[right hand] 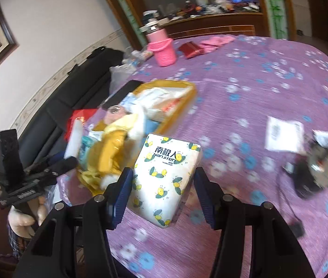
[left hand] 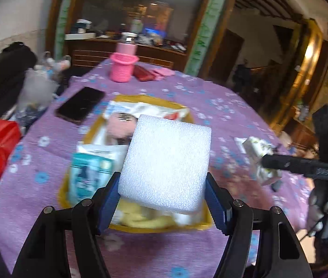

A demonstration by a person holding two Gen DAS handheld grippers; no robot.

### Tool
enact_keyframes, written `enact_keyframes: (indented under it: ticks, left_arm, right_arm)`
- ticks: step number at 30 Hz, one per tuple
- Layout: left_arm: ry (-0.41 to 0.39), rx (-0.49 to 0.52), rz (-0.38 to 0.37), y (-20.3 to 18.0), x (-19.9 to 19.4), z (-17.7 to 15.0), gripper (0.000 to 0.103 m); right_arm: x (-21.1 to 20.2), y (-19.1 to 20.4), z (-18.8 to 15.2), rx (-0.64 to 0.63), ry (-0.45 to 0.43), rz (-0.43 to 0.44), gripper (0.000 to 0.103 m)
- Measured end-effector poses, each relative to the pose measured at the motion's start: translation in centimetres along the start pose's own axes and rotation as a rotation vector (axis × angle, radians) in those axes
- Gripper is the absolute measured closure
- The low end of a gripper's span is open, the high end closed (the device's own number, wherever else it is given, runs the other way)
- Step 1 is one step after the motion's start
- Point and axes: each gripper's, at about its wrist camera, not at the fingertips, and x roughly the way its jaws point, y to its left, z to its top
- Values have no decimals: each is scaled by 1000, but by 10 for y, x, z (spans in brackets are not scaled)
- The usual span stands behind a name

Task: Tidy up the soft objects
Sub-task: 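Carry the foam block and tissue pack into the box with both tools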

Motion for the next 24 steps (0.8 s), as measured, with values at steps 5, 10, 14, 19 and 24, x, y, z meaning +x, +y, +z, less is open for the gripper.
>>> enact_keyframes:
  ticks: [5, 10, 14, 19, 24]
  left_arm:
    - [7, -30, 70, 19, 11, 2, 30]
    - [24, -39, 79, 29, 24, 6, 30]
    - [31, -36, 89, 31, 33, 11, 30]
    - [25, -14, 110, 27, 41, 14, 29]
    - [18, 3, 169, 19, 42, 13, 27]
  right_arm:
    - [40, 22, 35, -14, 48, 47, 50]
    - [80, 32, 62, -21, 83, 21, 49]
    - [103, 29, 77, -2, 107, -7, 50]
    - [127, 26, 95, 0, 124, -76, 51]
    - [151, 31, 105, -38, 126, -156, 52]
